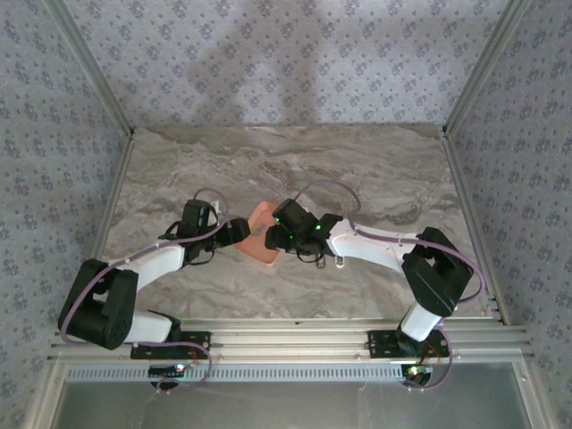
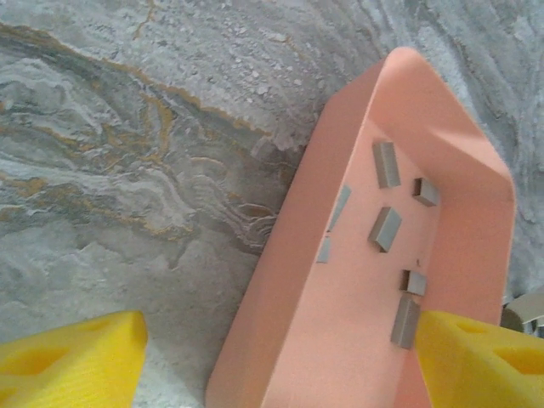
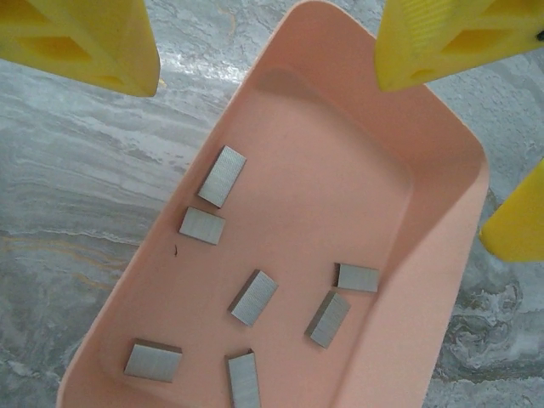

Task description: Load the staples into the stapler

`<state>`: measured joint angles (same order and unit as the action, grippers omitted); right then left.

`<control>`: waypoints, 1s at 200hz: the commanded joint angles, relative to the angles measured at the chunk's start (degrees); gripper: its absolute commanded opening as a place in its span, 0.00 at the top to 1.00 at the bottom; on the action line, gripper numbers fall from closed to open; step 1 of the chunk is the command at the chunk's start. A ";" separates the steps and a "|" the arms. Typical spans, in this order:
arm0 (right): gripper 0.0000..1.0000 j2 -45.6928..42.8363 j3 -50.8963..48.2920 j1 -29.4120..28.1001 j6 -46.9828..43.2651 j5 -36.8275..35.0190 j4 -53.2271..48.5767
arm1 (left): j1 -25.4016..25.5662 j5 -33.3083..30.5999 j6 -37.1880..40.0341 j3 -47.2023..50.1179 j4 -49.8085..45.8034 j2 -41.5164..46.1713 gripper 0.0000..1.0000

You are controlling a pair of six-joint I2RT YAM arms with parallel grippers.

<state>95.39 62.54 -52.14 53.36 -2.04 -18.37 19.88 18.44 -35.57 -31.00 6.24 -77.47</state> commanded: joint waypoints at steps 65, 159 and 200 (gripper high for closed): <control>0.31 3.53 -0.23 0.90 0.73 1.55 2.69 | 0.47 3.27 -1.58 0.79 3.69 0.70 0.26; 0.31 6.96 1.98 1.41 -0.50 3.36 2.60 | 2.29 3.95 -2.46 3.49 6.02 2.46 0.28; 0.32 7.78 2.36 1.30 -0.58 3.11 2.50 | 3.80 4.24 -2.46 4.35 6.60 2.92 0.29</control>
<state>102.45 63.26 -50.87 53.34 0.93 -15.16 22.83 21.47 -37.63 -27.55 10.66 -76.05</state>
